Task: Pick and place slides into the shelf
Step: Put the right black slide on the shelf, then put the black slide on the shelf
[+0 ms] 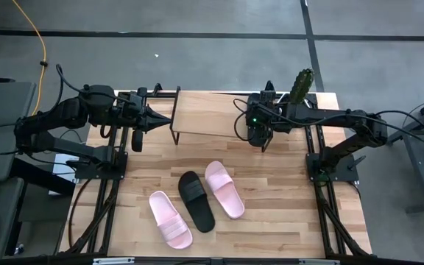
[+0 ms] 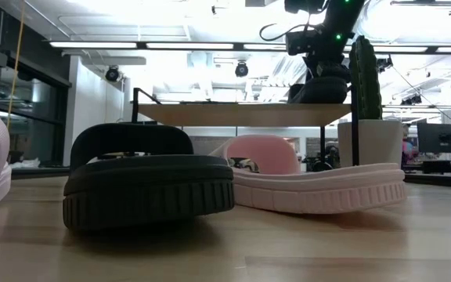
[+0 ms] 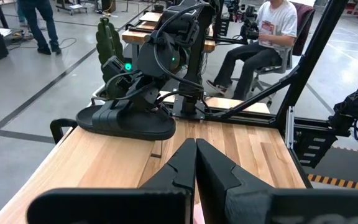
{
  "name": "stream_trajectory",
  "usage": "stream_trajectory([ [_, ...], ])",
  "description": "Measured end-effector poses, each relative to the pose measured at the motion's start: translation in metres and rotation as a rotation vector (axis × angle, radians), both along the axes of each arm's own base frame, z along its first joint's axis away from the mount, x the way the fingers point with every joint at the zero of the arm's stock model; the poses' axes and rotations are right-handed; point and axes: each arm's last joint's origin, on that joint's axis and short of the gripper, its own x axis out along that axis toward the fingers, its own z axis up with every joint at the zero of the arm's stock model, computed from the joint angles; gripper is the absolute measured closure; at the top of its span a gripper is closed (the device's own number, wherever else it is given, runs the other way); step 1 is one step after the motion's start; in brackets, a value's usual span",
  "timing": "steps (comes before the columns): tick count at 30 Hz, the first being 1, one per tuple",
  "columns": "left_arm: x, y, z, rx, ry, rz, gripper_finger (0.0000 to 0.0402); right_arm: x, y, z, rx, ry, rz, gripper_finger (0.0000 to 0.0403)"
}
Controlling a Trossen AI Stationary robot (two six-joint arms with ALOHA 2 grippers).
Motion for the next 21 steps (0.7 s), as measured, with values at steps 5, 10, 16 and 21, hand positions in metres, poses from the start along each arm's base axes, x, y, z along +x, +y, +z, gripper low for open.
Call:
stream_trajectory([
  [5,0.0,0.0,0.0,0.0,0.001,0.0,0.0401,-0.002,0.003,0.005,-0.004,-0.022,0.008,0.0288],
  [10,0.0,0.0,0.0,0.0,0.0,0.0,0.0401,-0.005,0.012,0.012,-0.005,-0.061,0.027,0.0288],
  [16,0.0,0.0,0.0,0.0,0.0,0.0,0.0401,-0.007,0.022,0.014,0.0,-0.077,0.04,0.0288],
  [21,0.0,0.0,0.0,0.0,0.001,0.0,0.0401,-0.006,0.03,0.014,0.006,-0.084,0.043,0.0288],
])
